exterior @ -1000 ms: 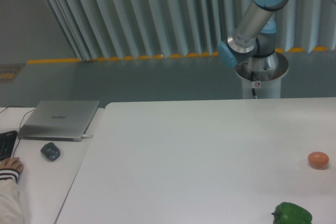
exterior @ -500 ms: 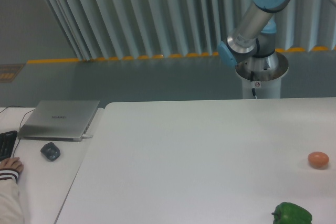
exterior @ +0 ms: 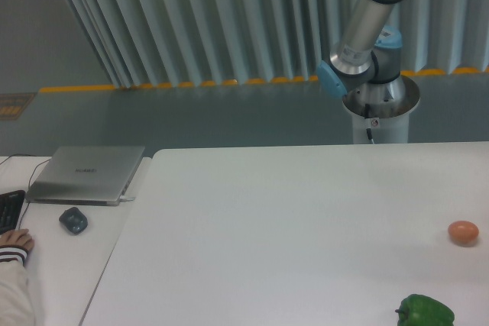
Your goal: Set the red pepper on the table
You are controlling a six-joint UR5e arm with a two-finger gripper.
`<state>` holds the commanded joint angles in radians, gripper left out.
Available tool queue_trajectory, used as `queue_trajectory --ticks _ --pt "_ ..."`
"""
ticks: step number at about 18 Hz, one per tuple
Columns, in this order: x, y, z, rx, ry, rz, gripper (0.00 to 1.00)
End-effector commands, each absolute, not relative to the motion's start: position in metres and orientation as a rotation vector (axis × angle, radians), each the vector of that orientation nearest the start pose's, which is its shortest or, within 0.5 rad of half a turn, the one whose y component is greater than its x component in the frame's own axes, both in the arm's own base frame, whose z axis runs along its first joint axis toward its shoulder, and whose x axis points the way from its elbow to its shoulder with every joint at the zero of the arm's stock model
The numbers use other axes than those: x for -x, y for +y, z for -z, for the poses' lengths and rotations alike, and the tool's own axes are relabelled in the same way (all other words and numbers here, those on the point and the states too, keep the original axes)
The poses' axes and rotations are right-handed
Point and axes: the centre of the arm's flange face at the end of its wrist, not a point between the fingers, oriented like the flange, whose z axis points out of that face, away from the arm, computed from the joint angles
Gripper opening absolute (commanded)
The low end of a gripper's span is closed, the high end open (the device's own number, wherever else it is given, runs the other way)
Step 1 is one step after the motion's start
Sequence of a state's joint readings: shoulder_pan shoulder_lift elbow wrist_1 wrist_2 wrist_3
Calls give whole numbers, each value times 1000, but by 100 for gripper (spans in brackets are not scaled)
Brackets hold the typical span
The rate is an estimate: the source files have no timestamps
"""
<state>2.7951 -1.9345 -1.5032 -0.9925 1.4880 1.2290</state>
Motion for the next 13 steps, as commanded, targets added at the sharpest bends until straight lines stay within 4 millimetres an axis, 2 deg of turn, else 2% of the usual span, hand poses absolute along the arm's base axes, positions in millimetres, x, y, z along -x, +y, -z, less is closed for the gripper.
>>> queue_trajectory --ticks 4,6,10,13 --pt "511 396 -386 2934 32 -330 11" --pt "485 406 -387 2935 69 -317 11" --pt "438 426 -368 2959 163 -259 11" --pt "405 440 -331 3052 256 -223 11"
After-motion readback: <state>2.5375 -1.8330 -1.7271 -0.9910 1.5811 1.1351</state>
